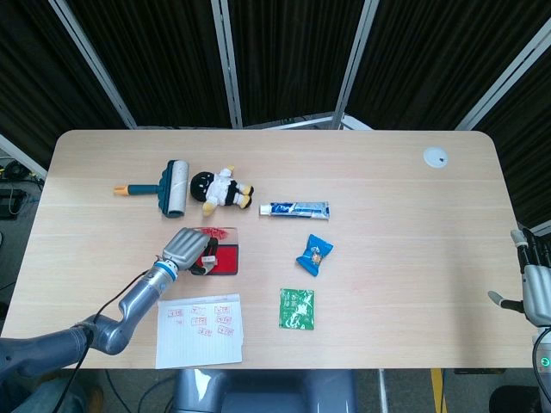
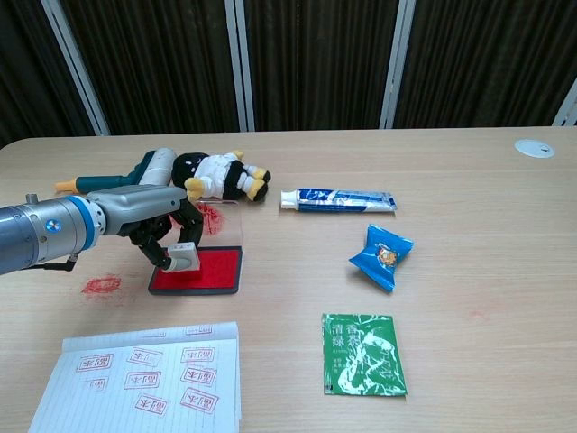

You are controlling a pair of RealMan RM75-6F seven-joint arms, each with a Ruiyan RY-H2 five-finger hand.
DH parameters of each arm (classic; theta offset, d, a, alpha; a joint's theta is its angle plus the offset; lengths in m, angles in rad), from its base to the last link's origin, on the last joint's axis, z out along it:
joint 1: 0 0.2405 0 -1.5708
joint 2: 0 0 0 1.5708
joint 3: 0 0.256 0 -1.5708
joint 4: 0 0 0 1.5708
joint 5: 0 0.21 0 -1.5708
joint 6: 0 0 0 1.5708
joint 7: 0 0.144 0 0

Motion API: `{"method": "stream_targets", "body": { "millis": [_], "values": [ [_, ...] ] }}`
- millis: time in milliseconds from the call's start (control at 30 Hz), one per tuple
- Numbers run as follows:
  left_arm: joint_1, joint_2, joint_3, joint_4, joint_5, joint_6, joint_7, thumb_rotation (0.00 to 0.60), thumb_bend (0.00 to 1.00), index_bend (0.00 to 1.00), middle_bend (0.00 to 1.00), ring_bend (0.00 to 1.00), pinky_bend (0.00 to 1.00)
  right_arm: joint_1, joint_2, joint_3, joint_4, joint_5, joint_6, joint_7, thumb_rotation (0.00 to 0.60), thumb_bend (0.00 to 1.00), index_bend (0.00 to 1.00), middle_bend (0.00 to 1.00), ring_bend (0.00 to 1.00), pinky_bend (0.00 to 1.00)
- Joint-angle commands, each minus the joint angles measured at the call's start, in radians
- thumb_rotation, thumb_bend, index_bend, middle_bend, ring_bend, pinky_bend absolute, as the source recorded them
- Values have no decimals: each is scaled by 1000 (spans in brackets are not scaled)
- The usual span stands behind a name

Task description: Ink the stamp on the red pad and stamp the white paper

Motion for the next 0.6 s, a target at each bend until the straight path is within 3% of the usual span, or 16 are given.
{"method": "stream_targets", "body": {
  "millis": [33,367,600],
  "values": [
    [1,10,-4,-14,8,12,-3,600,494,584,564,798,741,0,0,0,0,0,-1,0,600,0,0,0,0,0],
    [16,124,-13,-175,44,56,-25,600,495,591,567,799,740,-1,0,-2,-4,-3,3,-4,600,0,0,0,0,0],
    [46,227,25,-311,97,76,-50,600,496,592,567,799,740,-4,3,-4,-12,-12,15,-6,600,0,0,0,0,0]
  ]
}}
